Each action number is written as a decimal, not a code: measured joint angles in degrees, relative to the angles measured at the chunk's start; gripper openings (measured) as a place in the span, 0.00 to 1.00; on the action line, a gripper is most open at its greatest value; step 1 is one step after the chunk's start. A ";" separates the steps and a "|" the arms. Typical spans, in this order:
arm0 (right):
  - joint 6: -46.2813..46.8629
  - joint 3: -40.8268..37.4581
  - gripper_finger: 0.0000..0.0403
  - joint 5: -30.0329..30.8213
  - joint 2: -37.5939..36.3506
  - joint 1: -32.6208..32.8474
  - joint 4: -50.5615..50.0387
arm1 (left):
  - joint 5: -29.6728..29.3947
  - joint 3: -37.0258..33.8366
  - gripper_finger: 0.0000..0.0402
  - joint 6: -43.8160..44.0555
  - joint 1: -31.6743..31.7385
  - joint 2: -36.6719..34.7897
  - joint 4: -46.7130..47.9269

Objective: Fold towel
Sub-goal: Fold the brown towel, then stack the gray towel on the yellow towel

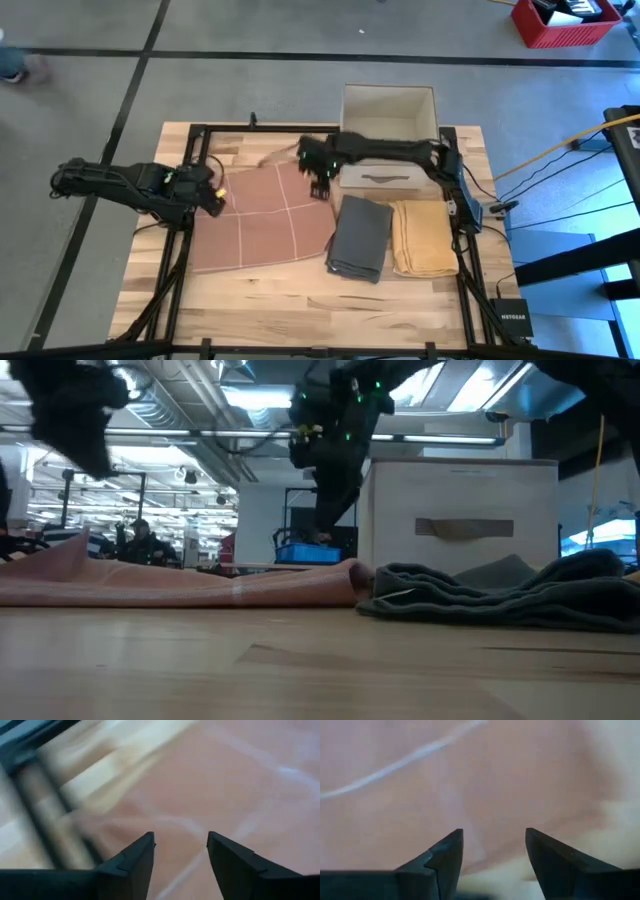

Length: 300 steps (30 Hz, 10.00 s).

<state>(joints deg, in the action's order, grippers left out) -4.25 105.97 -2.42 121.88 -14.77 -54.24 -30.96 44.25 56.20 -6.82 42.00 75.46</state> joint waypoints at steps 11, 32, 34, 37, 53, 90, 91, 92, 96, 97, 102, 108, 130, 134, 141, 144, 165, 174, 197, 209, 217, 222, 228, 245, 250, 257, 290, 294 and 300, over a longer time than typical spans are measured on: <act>3.41 -5.99 0.55 0.48 -0.15 16.54 -5.83 | 8.50 -5.75 0.44 -15.54 -7.44 5.42 -31.13; 26.51 -45.86 0.55 6.97 -19.71 27.95 22.19 | 9.24 -13.03 0.44 -11.27 -12.03 24.54 -46.72; 28.55 -47.71 0.55 6.26 -19.73 29.57 22.32 | 9.29 -13.03 0.44 -11.23 -12.03 25.17 -46.30; 29.60 -48.35 0.55 4.64 -20.30 32.87 19.32 | 9.29 -13.03 0.44 -11.54 -12.03 25.35 -46.10; 18.21 -46.69 0.55 11.04 -22.50 28.18 37.70 | 9.33 -13.03 0.44 -13.13 -11.95 25.38 -46.41; 5.05 -65.72 0.55 -8.44 -21.44 16.13 75.27 | 9.26 -12.99 0.44 -11.20 -11.97 25.35 -46.53; 4.58 -65.72 0.55 -8.95 -21.44 16.47 75.53 | 9.26 -12.98 0.44 -11.20 -11.97 25.35 -46.57; 4.09 -65.73 0.55 -9.45 -21.44 16.78 75.50 | 9.26 -12.98 0.44 -11.20 -11.97 25.35 -46.51; 5.29 -65.77 0.55 -14.07 -21.44 17.49 75.86 | 9.26 -12.98 0.44 -11.20 -11.96 25.35 -46.55; 5.99 -65.77 0.55 -15.97 -21.44 17.49 76.64 | 9.26 -12.99 0.44 -11.20 -11.96 25.35 -46.57; 3.68 -65.77 0.55 -5.30 -21.46 17.92 77.03 | 8.22 -12.99 0.44 -11.20 -11.97 25.35 -46.74; 2.44 -65.80 0.55 -4.64 -23.73 17.77 70.44 | 8.08 -12.98 0.44 -11.17 -11.96 25.35 -47.99; 5.29 -64.15 0.55 -0.85 -24.07 17.75 66.86 | 6.33 -12.98 0.44 -10.12 -11.95 25.51 -48.12; 5.05 -64.06 0.55 -1.00 -25.05 17.65 60.91 | 6.29 -12.98 0.44 -10.11 -11.97 25.53 -48.08; 5.40 -64.06 0.55 -3.40 -20.57 17.75 67.72 | 6.22 -12.98 0.44 -10.11 -11.97 25.55 -48.29; 5.60 -64.06 0.55 -3.07 -20.11 17.77 69.20 | 6.22 -12.98 0.44 -10.11 -11.97 25.55 -48.25; 4.38 -62.62 0.55 -2.81 -12.43 17.73 82.30 | 6.23 -12.98 0.44 -10.13 -11.96 25.55 -48.30; 10.20 -62.58 0.55 -25.53 -12.48 17.77 84.86 | 5.24 -12.98 0.44 -10.15 -11.96 25.55 -47.94; 0.70 -60.35 0.55 1.00 -21.13 16.11 60.13 | 4.94 -12.98 0.44 -9.69 -11.95 25.57 -47.88; 0.60 -60.27 0.55 -2.37 -17.30 16.20 72.18 | 4.94 -13.00 0.44 -9.48 -11.97 25.57 -47.97; -0.71 -57.26 0.55 -8.94 -12.12 16.20 76.16 | 4.96 -13.00 0.44 -9.48 -11.97 25.56 -48.07; -2.27 -55.48 0.55 -10.28 -8.61 16.22 76.98 | 4.78 -13.00 0.44 -9.65 -11.95 25.55 -48.43; -2.36 -53.59 0.51 -12.95 -6.67 16.22 77.28 | 5.18 -13.03 0.44 -10.30 -12.37 26.21 -51.77; 1.46 -53.13 0.07 -11.69 -13.18 17.16 65.90 | 4.98 -12.26 0.44 -4.87 -17.41 46.62 -58.20; 1.32 -53.09 0.02 -11.23 -17.91 17.55 57.18 | 4.21 -12.47 0.44 -4.80 -17.89 46.47 -58.57; 3.48 -53.05 0.04 -15.67 -22.97 18.25 49.75 | 3.85 -12.57 0.44 -4.26 -18.48 46.47 -58.64; 30.16 -48.55 0.49 -4.53 -30.14 32.50 30.64 | 5.98 -10.09 0.44 -8.29 -18.61 44.19 -56.71; 23.76 -49.14 0.52 3.95 -30.30 34.34 42.34 | 11.27 -6.28 0.44 -11.33 -20.37 39.54 -55.68; 10.88 -50.91 0.51 13.11 -23.00 36.22 69.72 | 16.51 -2.99 0.44 -6.79 -27.38 34.88 -52.08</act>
<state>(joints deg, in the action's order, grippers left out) 6.63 55.06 10.70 98.89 21.46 15.49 -14.45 41.26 49.41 -34.20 76.88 23.38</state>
